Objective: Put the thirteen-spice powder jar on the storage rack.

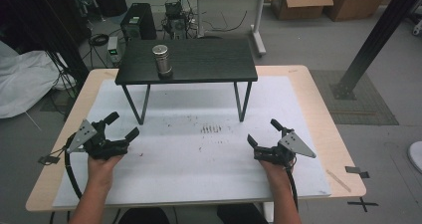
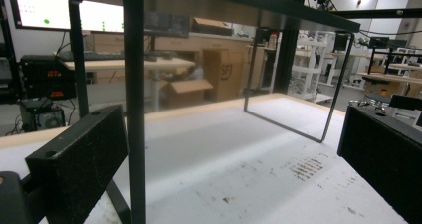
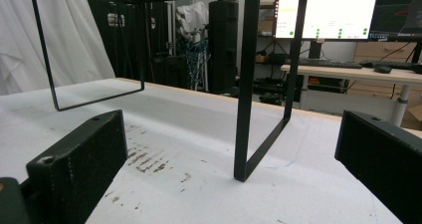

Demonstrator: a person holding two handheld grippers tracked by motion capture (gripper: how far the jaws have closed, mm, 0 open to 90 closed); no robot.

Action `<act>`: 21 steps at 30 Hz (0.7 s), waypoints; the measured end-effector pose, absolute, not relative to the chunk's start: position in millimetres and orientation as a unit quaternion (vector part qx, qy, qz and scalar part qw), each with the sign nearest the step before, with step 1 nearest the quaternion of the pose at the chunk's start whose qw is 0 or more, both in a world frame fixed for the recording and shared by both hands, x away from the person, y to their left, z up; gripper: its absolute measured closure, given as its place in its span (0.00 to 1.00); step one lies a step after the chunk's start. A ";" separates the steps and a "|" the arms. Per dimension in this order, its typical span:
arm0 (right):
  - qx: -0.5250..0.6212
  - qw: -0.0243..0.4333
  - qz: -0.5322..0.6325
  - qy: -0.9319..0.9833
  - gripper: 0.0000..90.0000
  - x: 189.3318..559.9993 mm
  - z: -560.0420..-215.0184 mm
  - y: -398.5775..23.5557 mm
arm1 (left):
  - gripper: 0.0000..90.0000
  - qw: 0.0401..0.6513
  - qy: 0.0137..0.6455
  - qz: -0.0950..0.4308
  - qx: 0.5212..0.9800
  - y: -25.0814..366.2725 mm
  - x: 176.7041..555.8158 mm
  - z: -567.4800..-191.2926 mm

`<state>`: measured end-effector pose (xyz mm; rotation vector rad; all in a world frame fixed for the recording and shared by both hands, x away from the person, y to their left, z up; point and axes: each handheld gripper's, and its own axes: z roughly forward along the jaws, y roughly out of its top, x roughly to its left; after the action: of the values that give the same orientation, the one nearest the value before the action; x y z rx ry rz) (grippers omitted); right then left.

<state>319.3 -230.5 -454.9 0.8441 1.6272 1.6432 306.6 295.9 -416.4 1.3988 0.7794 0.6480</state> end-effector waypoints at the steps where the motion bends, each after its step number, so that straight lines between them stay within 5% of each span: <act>1: 0.323 0.334 0.629 0.623 0.00 319.3 -454.9 -230.5 | 0.00 0.650 0.343 0.286 0.615 296.1 306.5 -419.1; 21: 0.324 0.333 0.629 0.623 0.00 319.4 -454.9 -230.5 | 0.00 0.639 0.351 0.289 0.620 295.6 302.2 -452.6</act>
<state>319.4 -230.5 -454.9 0.8455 1.6278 1.6438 302.2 295.6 -452.6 1.4143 0.8013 0.6596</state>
